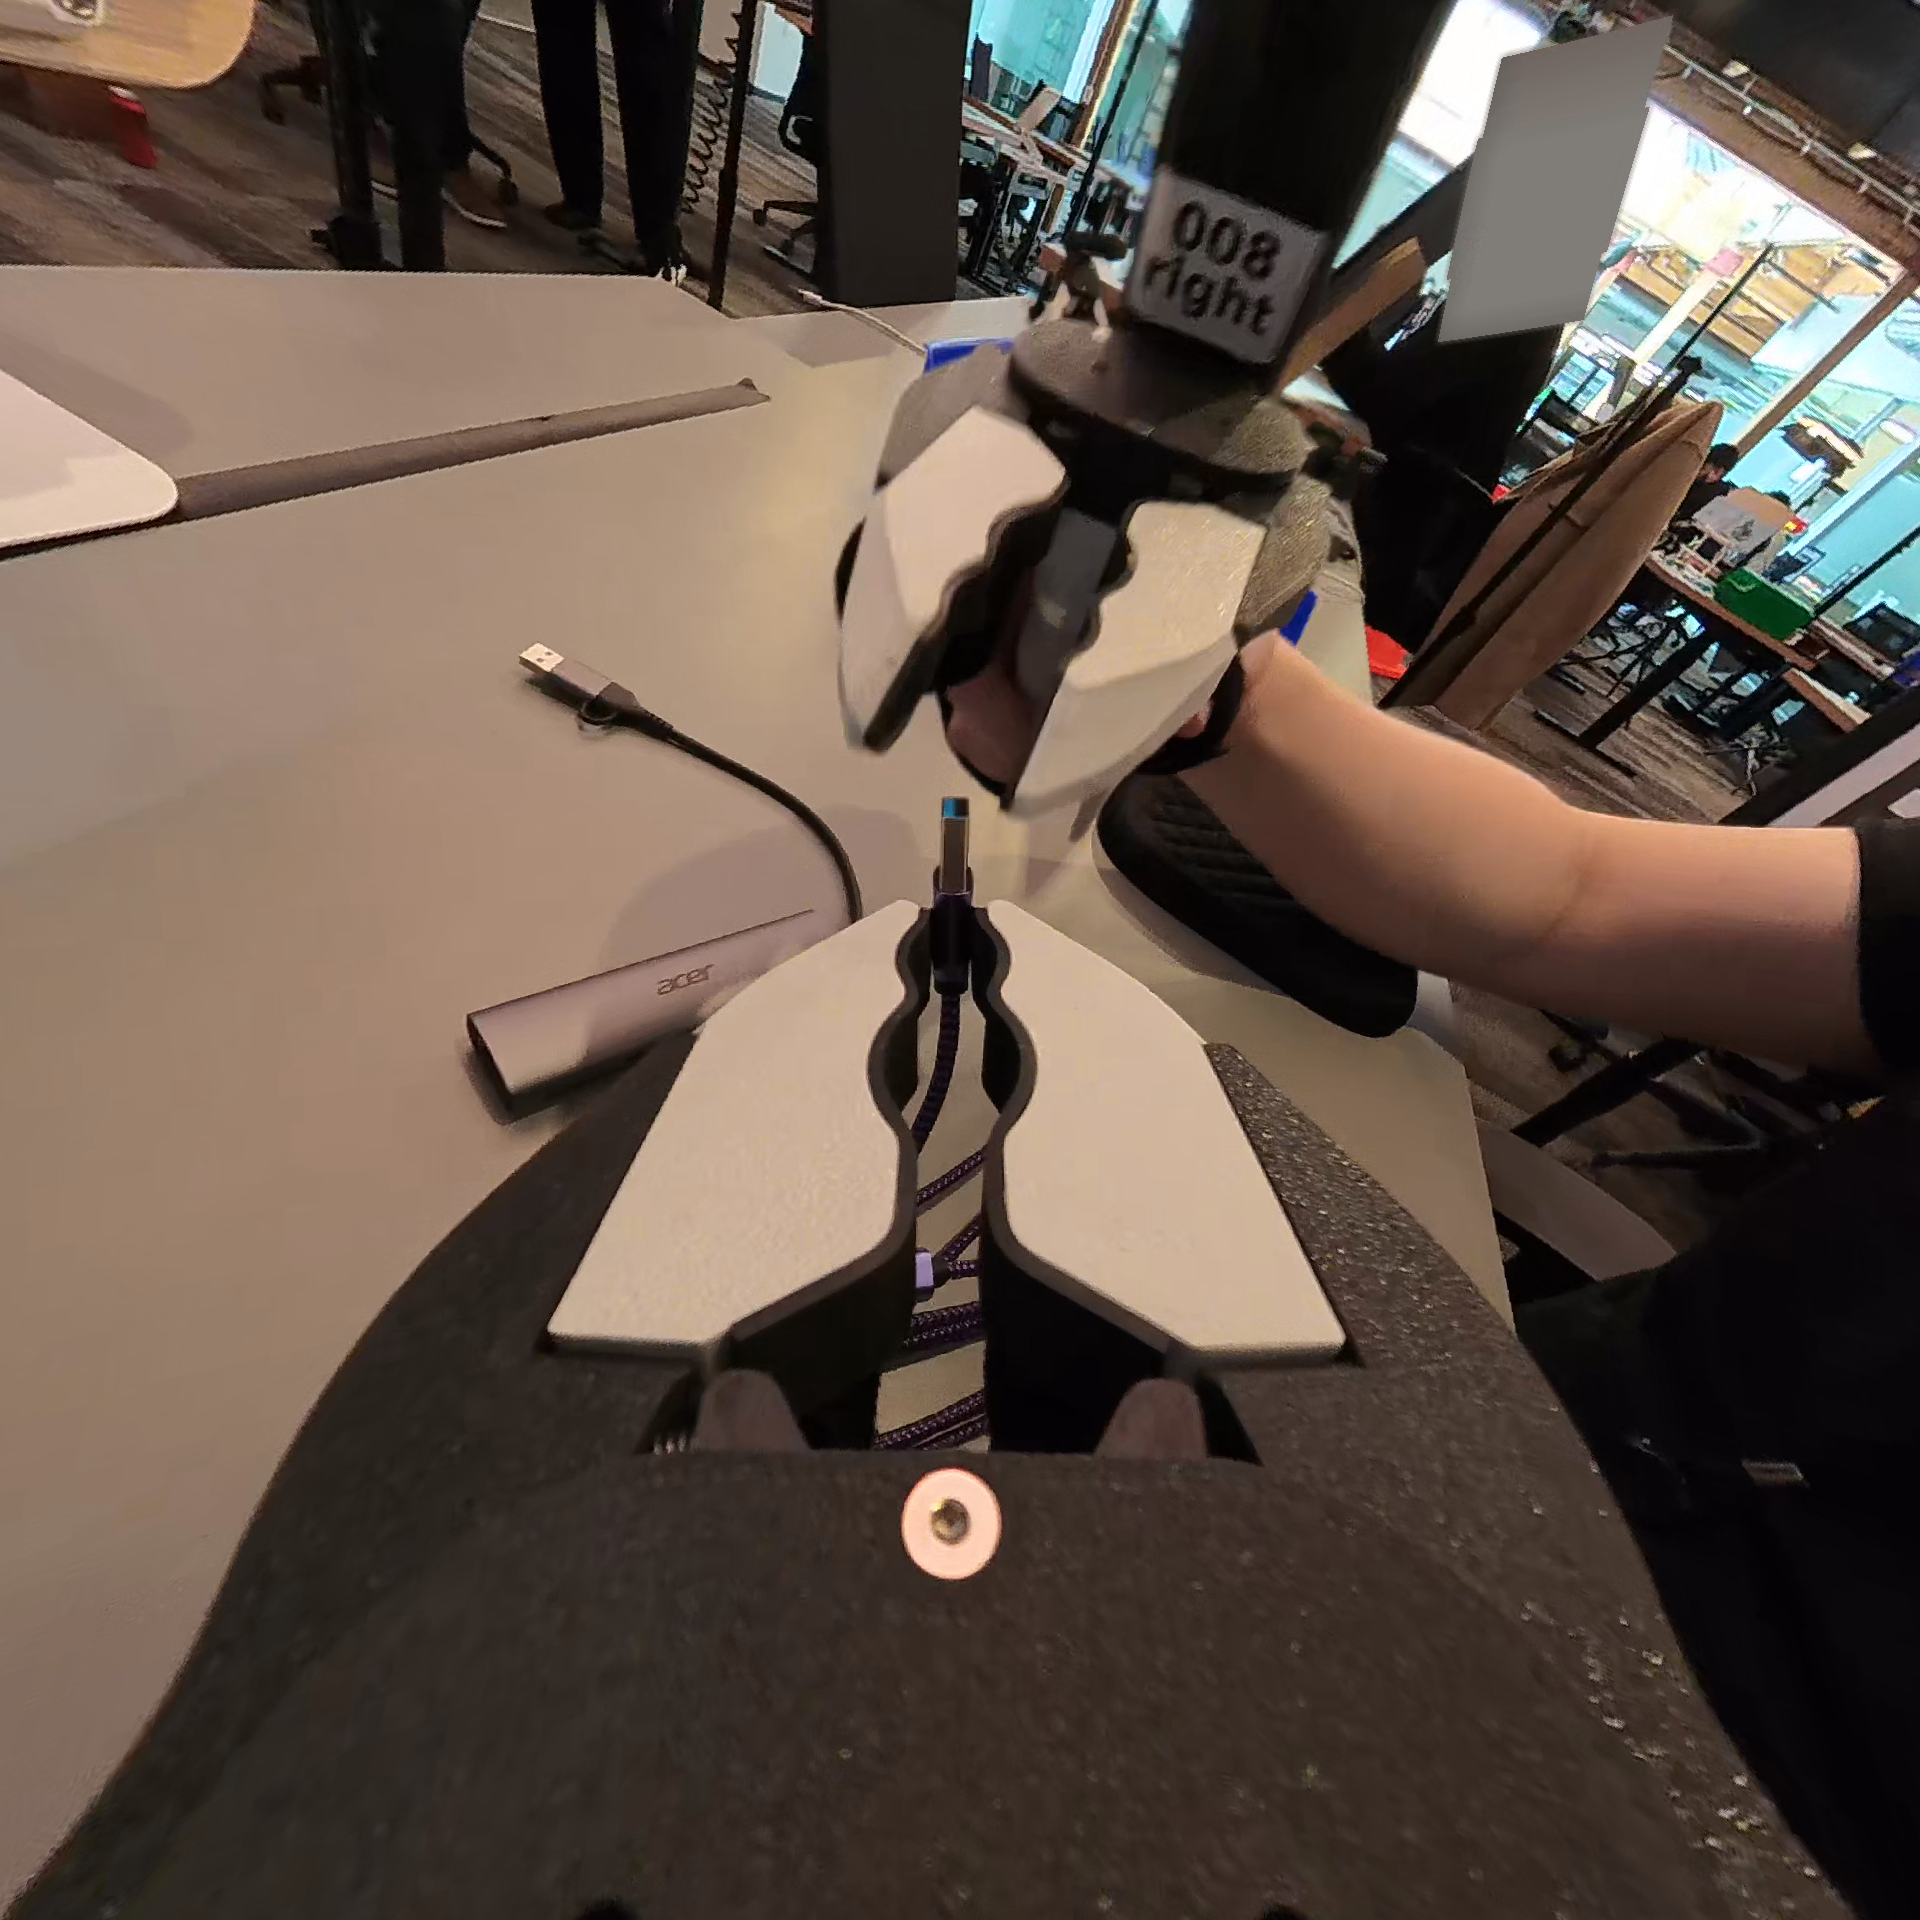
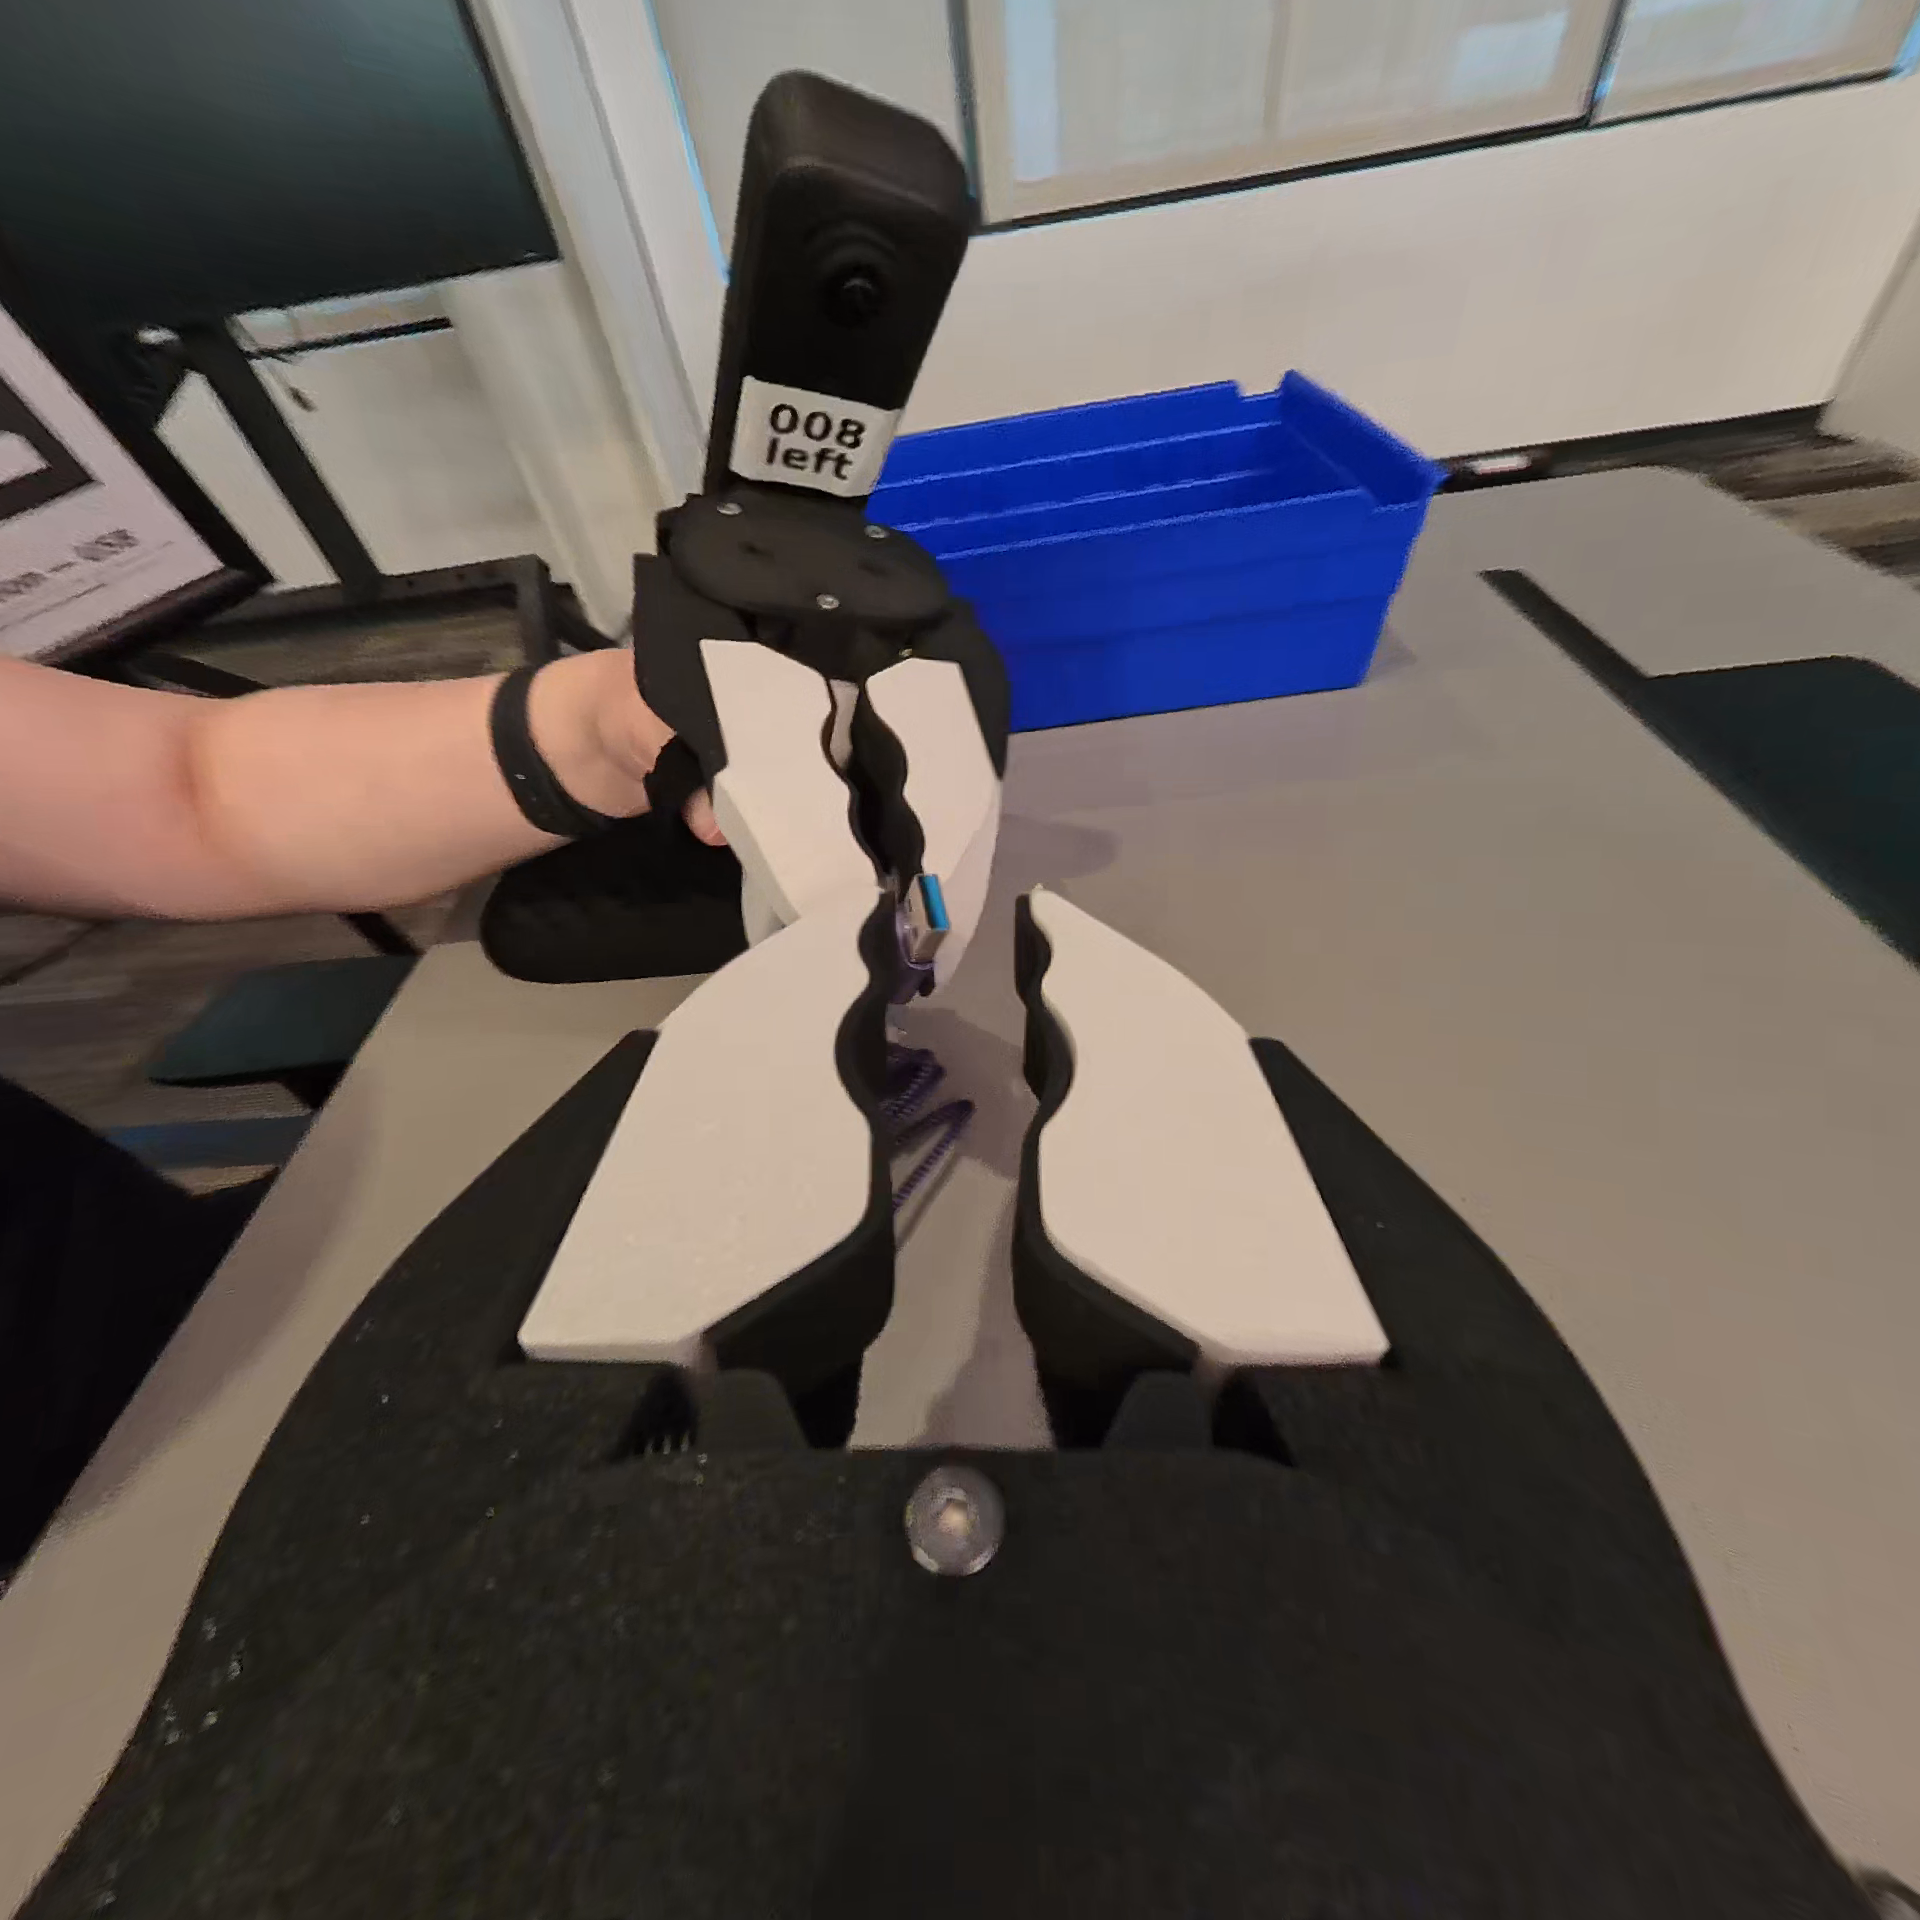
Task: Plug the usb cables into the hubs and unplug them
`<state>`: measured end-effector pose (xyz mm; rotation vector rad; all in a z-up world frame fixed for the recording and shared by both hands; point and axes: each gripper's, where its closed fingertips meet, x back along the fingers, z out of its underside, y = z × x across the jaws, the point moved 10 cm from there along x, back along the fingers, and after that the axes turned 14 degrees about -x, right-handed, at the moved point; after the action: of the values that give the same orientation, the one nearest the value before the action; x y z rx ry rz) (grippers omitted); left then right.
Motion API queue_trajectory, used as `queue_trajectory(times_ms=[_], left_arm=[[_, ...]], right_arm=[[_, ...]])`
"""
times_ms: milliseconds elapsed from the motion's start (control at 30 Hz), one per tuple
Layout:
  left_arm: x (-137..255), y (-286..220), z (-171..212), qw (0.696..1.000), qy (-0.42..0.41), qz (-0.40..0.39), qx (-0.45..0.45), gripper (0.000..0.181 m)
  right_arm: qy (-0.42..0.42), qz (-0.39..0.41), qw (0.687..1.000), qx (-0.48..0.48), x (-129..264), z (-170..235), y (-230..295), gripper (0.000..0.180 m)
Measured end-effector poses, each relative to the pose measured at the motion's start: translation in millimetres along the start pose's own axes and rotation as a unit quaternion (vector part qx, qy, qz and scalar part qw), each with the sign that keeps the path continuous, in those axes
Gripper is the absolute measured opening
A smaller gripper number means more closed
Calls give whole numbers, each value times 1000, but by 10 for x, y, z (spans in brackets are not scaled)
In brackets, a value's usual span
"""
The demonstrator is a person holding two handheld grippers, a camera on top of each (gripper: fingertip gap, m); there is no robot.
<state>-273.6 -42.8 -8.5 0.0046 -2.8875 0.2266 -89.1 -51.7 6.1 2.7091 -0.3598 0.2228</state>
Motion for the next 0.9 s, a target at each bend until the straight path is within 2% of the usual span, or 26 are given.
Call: queue_trajectory(times_ms=[67,100,233,400,533,667,800,900], left_arm=[[-20,-14,-6,1000,2,2,-4,7],[-31,-24,-9,1000,3,7,-6,7],[-60,-44,-14,1000,3,12,-13,7],[-82,-39,8,999,-28,-18,-23,12],[-92,-119,97,987,5,-133,-90,30],[-251,-270,165,948,47,-275,-151,44],[-421,-351,171,919,59,-347,-175,36],[-451,-345,177,913,61,-361,-177,17]], right_arm=[[0,-37,999,-19,-51,44,-8,18],[-9,-53,998,-24,-60,53,-8,8],[-3,-80,995,-63,-38,63,-46,4],[-14,-57,992,-109,-5,88,-98,4],[-37,-32,985,-168,19,112,-148,4],[-57,-15,969,-240,-4,152,-187,4],[-74,-18,955,-285,-29,187,-182,4],[-83,-7,950,-300,9,202,-200,4]])
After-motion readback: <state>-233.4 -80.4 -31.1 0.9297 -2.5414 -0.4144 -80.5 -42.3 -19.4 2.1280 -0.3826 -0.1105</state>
